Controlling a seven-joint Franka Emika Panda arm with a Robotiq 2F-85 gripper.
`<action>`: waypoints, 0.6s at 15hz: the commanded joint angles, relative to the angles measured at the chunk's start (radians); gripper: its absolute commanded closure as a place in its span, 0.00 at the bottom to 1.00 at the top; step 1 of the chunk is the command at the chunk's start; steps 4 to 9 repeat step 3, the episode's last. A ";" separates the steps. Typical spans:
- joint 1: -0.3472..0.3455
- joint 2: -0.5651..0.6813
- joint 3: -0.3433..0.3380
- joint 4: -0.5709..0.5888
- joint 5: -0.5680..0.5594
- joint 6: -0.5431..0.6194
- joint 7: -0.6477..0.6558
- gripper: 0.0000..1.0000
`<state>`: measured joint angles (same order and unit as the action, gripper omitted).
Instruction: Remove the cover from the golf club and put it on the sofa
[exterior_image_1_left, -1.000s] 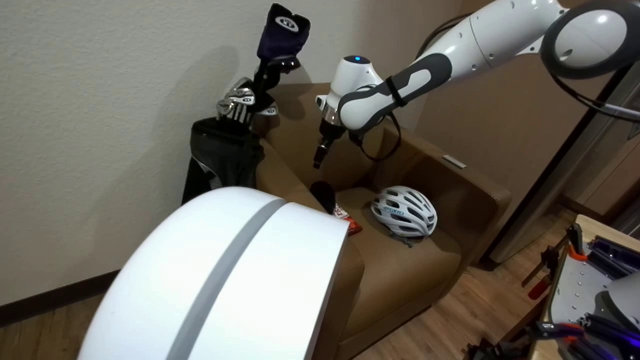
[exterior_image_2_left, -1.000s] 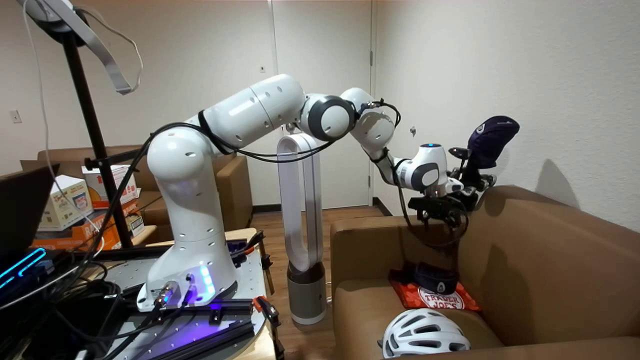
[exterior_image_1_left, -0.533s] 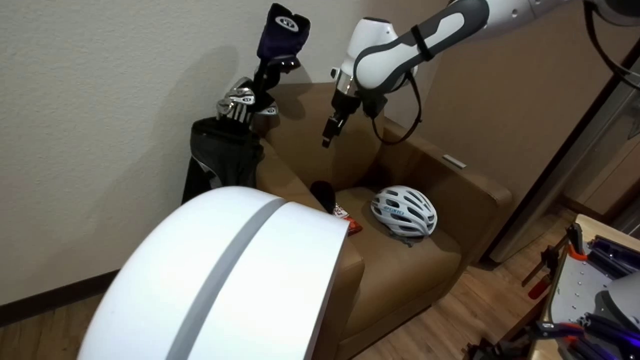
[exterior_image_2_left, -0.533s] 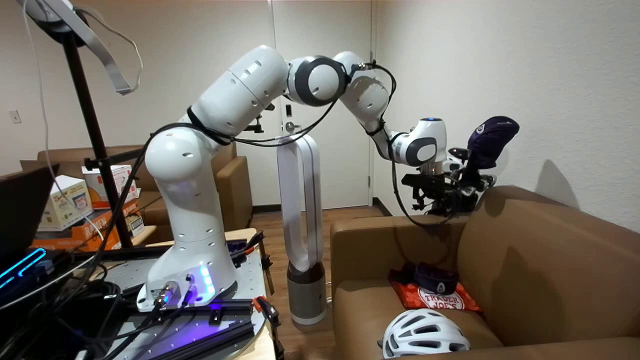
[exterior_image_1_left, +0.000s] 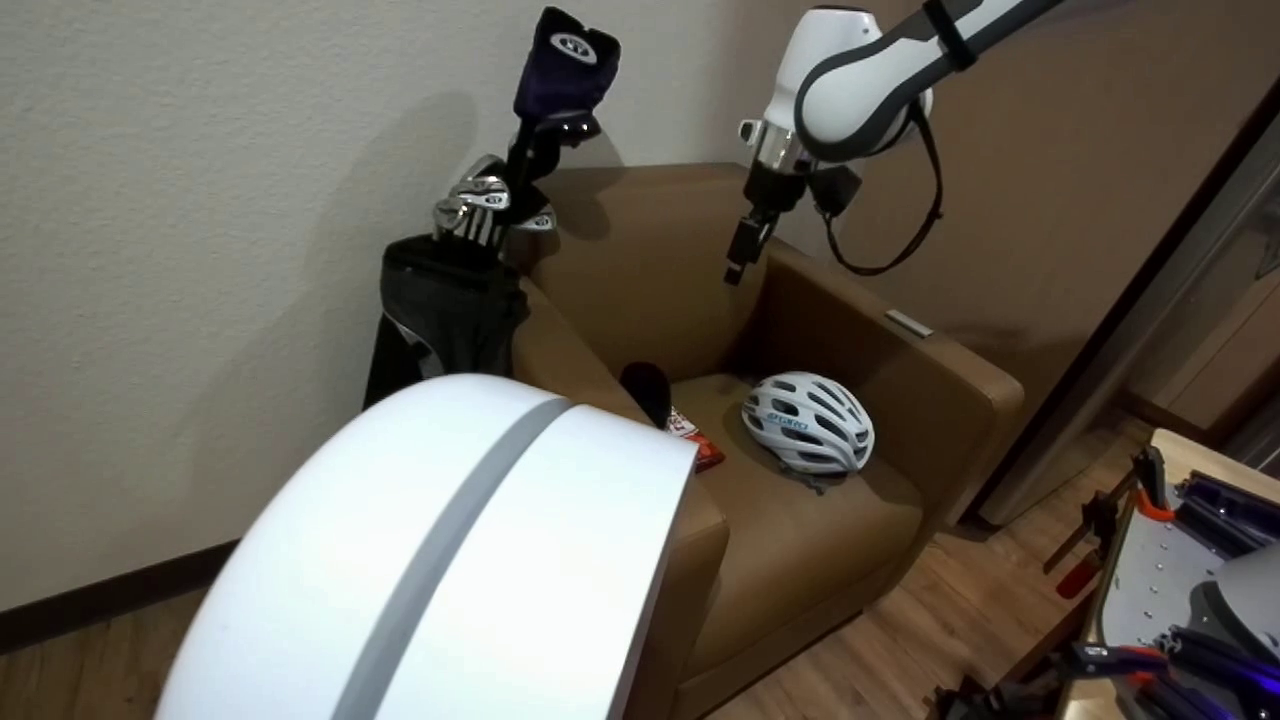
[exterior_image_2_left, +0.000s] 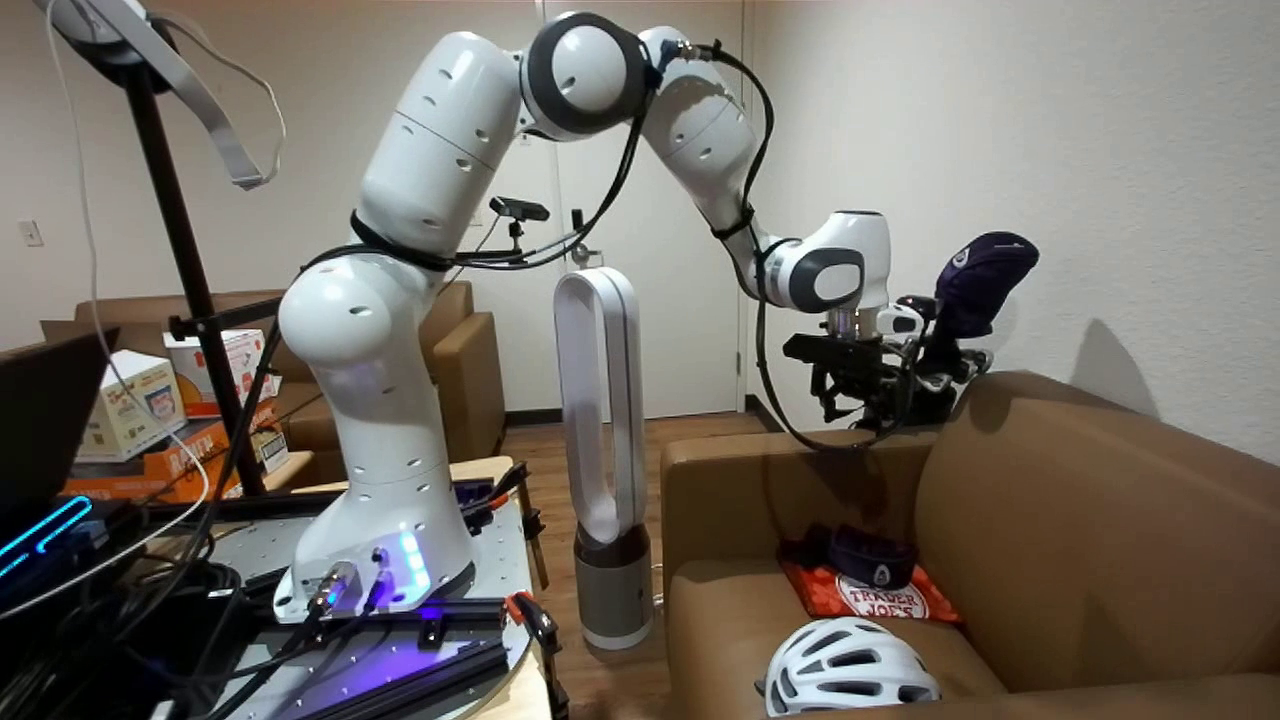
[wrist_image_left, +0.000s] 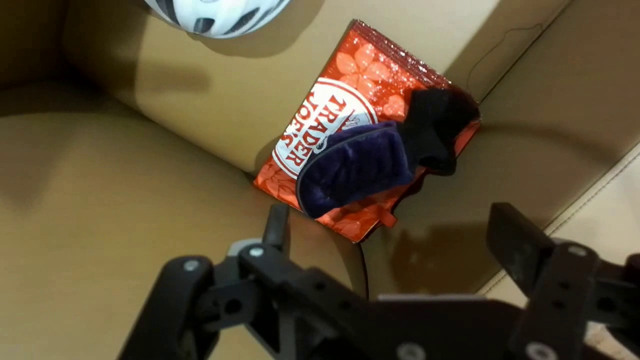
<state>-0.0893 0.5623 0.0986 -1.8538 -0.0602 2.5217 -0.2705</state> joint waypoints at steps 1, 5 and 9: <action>0.006 -0.030 -0.012 -0.026 0.010 -0.001 -0.012 0.00; 0.004 -0.068 -0.013 -0.061 0.011 -0.001 -0.017 0.00; 0.004 -0.068 -0.013 -0.061 0.011 -0.001 -0.017 0.00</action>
